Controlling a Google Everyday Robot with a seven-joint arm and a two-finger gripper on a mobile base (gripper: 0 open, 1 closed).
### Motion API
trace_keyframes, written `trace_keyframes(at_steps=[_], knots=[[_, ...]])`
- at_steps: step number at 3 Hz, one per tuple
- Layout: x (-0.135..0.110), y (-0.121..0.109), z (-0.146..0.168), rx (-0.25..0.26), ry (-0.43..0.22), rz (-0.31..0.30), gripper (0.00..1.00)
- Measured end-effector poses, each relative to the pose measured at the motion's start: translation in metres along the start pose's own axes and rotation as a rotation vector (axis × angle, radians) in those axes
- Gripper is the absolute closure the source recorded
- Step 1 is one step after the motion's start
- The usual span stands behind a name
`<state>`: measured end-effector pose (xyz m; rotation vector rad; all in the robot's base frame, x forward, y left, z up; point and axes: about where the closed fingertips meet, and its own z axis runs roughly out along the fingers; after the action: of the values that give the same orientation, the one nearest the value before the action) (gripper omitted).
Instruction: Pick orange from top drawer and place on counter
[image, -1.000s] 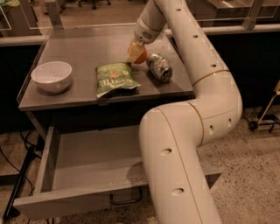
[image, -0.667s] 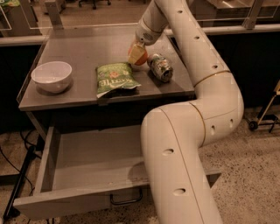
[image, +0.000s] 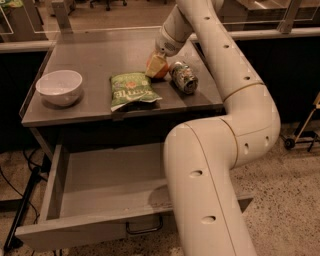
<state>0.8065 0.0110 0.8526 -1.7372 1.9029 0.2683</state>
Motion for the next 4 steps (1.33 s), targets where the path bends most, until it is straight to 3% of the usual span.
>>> trace_keyframes(at_steps=[1,4], knots=[[0.0005,0.0035,0.0032,-0.018,-0.016,0.011,0.97],[0.0005,0.0035,0.0032,-0.018,-0.016,0.011,0.20]])
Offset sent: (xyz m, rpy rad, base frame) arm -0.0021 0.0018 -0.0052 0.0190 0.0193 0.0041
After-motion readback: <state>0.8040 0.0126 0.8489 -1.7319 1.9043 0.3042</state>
